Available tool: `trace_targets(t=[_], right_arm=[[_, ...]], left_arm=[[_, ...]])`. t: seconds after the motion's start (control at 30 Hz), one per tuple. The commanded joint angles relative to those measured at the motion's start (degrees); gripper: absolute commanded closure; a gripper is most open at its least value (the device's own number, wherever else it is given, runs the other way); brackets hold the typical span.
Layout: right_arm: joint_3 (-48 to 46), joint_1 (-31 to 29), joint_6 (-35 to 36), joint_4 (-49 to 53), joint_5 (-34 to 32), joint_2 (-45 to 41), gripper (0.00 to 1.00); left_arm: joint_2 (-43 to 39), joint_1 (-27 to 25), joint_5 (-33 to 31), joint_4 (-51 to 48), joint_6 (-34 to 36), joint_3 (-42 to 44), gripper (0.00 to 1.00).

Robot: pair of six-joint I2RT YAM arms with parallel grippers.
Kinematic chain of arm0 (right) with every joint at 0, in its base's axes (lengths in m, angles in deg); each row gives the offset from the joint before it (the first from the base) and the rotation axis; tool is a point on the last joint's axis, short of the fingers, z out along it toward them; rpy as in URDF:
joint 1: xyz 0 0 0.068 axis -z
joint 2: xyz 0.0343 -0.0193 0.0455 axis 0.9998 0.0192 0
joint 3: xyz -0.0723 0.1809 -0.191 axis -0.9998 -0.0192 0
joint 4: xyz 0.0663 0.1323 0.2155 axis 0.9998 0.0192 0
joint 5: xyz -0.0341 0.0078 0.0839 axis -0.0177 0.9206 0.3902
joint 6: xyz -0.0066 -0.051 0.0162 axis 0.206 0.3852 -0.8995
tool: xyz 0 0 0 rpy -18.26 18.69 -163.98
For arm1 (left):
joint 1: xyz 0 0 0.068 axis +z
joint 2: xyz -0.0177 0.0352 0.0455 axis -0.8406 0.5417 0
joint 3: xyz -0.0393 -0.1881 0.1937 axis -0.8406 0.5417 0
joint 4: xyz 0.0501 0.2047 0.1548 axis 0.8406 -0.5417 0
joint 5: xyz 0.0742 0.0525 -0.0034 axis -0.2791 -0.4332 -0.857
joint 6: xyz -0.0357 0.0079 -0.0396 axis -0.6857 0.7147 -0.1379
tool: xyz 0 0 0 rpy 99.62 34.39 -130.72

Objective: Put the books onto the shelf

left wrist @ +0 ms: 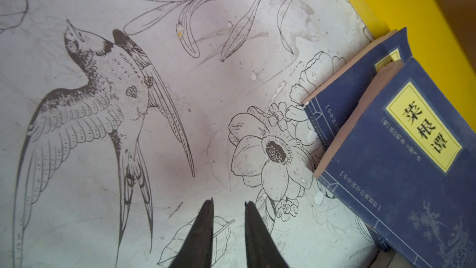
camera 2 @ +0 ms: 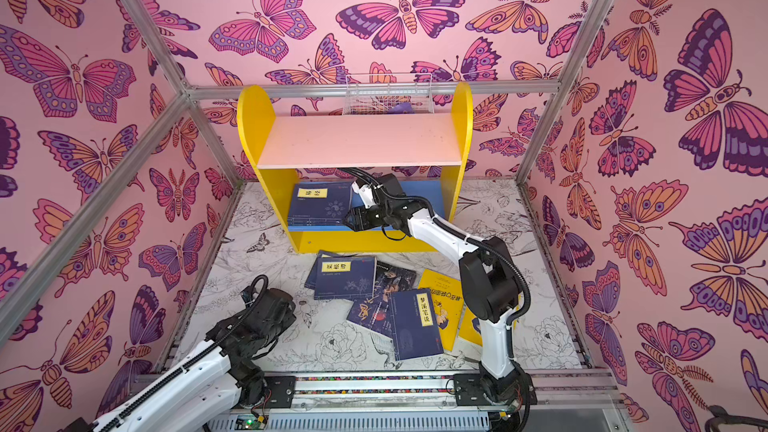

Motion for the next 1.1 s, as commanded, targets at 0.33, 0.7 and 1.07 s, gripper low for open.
trace_targets(t=[0.33, 0.7, 1.07], right_arm=[[6.78, -4.07, 11.86, 9.02, -9.96, 2.73, 0.46], [12.82, -4.11, 13.44, 12.66, -10.18, 6.83, 0.52], [15.15, -4.09, 12.82, 12.23, -8.25, 8.55, 0.6]], left_arm=[[0.0, 0.28, 0.29, 0.09, -0.11, 0.01, 0.75], [-0.04, 0.35, 0.05, 0.03, -0.67, 0.18, 0.75], [-0.02, 0.28, 0.04, 0.06, -0.86, 0.27, 0.75]])
